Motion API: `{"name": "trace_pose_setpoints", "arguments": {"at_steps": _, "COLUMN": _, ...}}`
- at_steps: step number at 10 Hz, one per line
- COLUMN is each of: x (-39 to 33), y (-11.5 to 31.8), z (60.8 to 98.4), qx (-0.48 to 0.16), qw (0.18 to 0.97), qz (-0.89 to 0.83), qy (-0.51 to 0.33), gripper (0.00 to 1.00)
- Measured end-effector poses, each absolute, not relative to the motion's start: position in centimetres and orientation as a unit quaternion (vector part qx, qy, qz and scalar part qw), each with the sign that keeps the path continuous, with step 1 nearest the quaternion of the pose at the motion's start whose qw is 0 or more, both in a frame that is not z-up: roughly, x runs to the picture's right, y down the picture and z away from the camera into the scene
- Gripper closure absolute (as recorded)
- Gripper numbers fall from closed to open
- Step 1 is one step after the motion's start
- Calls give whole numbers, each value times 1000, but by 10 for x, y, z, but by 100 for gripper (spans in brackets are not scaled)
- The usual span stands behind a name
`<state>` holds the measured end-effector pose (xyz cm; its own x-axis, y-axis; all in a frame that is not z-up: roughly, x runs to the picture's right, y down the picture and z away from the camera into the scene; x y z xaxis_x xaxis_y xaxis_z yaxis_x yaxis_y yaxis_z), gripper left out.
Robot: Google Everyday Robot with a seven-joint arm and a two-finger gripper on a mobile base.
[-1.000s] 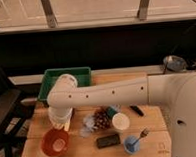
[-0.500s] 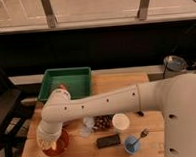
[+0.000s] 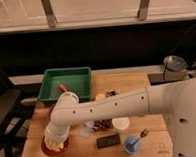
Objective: Place banana in red bowl
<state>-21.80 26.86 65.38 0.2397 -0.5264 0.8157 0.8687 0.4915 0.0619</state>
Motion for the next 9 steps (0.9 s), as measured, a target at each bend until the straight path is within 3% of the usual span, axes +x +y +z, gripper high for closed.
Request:
{"name": "trace_pose_setpoints", "arguments": {"at_steps": 6, "x": -198, "y": 262, "z": 665, "qx": -231, "qw": 781, "qz": -418, "qy": -403, "gripper": 20}}
{"name": "trace_pose_setpoints", "arguments": {"at_steps": 9, "x": -176, "y": 232, "z": 665, "qx": -229, "qw": 823, "qz": -385, "qy": -348, "gripper": 20}}
